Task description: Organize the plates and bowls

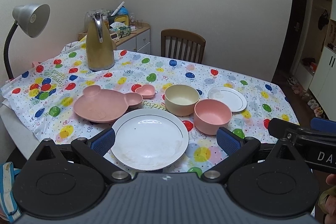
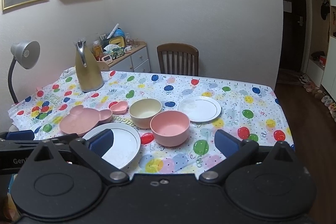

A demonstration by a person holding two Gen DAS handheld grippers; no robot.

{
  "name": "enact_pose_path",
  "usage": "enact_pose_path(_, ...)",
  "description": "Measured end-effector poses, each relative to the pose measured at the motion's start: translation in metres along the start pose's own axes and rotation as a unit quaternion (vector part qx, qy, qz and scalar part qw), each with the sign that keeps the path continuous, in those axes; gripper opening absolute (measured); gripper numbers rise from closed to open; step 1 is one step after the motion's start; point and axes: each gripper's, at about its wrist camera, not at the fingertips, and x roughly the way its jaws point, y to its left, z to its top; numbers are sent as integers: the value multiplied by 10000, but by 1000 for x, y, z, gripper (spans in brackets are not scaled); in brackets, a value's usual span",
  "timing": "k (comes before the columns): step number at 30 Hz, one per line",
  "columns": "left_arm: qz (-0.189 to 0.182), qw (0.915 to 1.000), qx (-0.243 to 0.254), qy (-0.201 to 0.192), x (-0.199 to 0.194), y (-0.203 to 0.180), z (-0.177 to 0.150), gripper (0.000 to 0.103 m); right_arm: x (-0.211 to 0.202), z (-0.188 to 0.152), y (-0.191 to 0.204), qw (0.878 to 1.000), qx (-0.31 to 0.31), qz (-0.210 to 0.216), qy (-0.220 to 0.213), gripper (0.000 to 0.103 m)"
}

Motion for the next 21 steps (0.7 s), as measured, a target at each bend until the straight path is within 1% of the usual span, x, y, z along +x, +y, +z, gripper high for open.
enact_pose_path(13,214,9997,-103,-44,-3,-15,0,103,0,4,-12,9998,-68,200,-55,103)
enact_pose_path(21,295,9992,-197,-156,-11,-28,-1,103,-4,7,-22,9993,-149,328,-128,102)
